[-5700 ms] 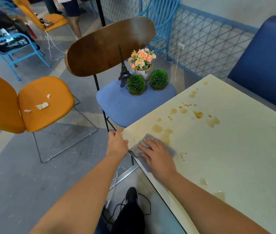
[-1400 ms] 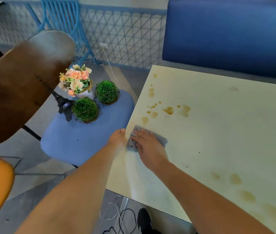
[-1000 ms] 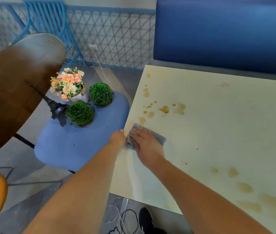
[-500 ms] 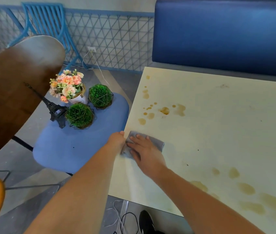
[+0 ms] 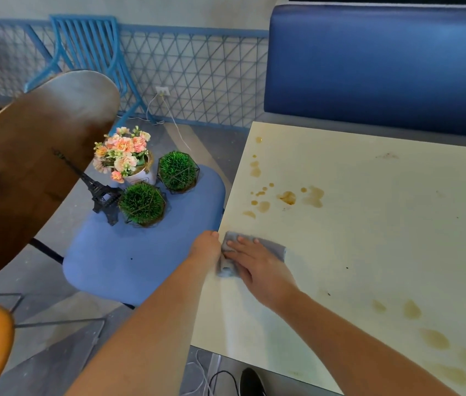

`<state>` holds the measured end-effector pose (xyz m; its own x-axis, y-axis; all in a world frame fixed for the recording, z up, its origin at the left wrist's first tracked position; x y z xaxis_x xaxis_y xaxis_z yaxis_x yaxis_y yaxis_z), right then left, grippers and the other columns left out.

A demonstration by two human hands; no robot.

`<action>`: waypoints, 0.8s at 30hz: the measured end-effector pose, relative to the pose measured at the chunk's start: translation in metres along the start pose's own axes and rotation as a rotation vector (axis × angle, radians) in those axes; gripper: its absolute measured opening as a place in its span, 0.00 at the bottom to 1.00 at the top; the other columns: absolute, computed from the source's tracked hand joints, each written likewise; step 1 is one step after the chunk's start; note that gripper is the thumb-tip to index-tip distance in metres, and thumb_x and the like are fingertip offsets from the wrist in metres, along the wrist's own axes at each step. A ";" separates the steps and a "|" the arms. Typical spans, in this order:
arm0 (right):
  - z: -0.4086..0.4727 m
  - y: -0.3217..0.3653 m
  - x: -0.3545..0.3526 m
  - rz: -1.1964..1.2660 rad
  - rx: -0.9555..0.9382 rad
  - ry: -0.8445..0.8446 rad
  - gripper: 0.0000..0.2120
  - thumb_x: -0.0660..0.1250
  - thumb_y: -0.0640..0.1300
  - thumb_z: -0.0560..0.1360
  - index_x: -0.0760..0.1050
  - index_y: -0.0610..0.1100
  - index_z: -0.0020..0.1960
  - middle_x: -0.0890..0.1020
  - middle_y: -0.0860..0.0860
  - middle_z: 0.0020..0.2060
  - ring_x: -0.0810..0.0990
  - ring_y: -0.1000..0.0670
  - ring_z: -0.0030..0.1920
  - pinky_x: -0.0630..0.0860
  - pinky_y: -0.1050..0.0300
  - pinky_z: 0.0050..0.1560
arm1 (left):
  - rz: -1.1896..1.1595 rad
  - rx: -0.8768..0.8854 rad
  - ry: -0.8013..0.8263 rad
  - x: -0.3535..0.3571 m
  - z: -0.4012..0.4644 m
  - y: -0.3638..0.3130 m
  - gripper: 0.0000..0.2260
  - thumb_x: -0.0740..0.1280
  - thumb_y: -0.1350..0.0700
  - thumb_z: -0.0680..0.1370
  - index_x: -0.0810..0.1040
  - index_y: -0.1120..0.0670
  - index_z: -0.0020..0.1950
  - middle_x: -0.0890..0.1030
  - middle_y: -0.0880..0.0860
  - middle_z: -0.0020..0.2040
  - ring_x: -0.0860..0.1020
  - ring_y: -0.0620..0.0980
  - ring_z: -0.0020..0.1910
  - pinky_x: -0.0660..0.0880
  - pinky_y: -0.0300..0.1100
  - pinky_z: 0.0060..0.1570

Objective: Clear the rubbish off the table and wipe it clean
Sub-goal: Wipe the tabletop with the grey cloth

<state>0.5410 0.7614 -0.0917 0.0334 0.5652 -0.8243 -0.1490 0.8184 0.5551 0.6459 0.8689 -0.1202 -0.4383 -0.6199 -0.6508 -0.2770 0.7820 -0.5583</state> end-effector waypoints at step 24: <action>0.033 -0.035 -0.016 -0.010 0.085 -0.098 0.17 0.62 0.39 0.80 0.77 0.49 0.66 0.76 0.56 0.67 0.67 0.53 0.72 0.48 0.63 0.75 | -0.200 0.362 -0.026 -0.010 -0.015 -0.027 0.21 0.57 0.68 0.81 0.76 0.46 0.64 0.74 0.45 0.57 0.73 0.46 0.57 0.68 0.31 0.50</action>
<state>0.5785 0.7268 -0.0943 0.1312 0.5608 -0.8175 -0.0637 0.8277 0.5576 0.6448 0.8556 -0.0908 -0.3834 -0.7626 -0.5211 -0.0343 0.5756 -0.8170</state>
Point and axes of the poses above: each hand's wrist, its own z-axis towards the middle knuckle, its own x-axis out of the palm, y = z × x, the point moved 7 cm from there along z, towards the middle knuckle
